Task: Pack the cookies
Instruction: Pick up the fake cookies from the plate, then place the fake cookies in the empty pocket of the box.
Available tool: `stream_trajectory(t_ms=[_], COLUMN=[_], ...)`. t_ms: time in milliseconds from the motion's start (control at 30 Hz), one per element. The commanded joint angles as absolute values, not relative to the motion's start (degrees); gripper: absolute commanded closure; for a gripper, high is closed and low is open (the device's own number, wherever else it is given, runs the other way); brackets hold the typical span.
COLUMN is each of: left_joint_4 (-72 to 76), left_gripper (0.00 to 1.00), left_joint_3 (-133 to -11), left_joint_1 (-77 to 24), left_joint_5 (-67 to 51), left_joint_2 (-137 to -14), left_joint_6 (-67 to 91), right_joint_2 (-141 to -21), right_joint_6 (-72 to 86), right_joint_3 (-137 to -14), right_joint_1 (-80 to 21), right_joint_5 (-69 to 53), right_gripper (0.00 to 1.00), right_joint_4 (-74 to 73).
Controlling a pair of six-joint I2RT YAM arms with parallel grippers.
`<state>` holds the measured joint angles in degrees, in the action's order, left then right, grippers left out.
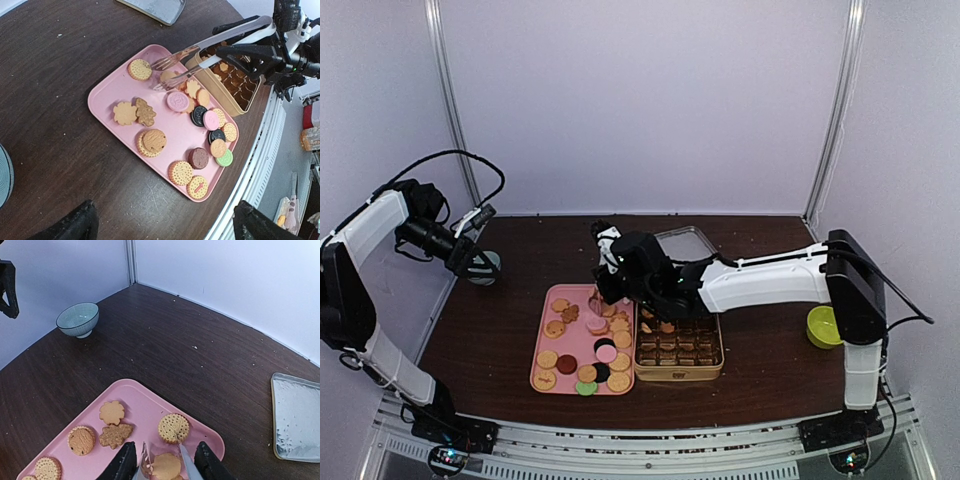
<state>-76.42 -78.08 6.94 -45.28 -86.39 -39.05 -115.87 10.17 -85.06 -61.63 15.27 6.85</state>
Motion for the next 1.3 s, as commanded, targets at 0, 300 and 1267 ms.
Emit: stream_trajectory(t_ms=[0, 300, 1267], left_joint_4=[-77.34, -78.00, -79.01], left_gripper=[0.03, 0.03, 0.05], left_joint_3=[-78.09, -78.13, -78.51], left_joint_1=[7.43, 7.39, 7.41], left_joint_5=[-47.26, -48.04, -49.22], left_joint_2=[-85.08, -85.42, -86.35], left_joint_6=[-40.45, -41.27, -42.47], right_joint_2=[-112.60, -112.20, -83.05], right_joint_6=[8.88, 9.92, 12.26], right_joint_3=[-83.84, -82.36, -64.30], right_joint_1=[-61.30, -61.30, -57.00], right_joint_5=[16.89, 15.84, 21.03], right_gripper=[0.61, 0.62, 0.75], right_joint_4=[5.52, 4.67, 3.54])
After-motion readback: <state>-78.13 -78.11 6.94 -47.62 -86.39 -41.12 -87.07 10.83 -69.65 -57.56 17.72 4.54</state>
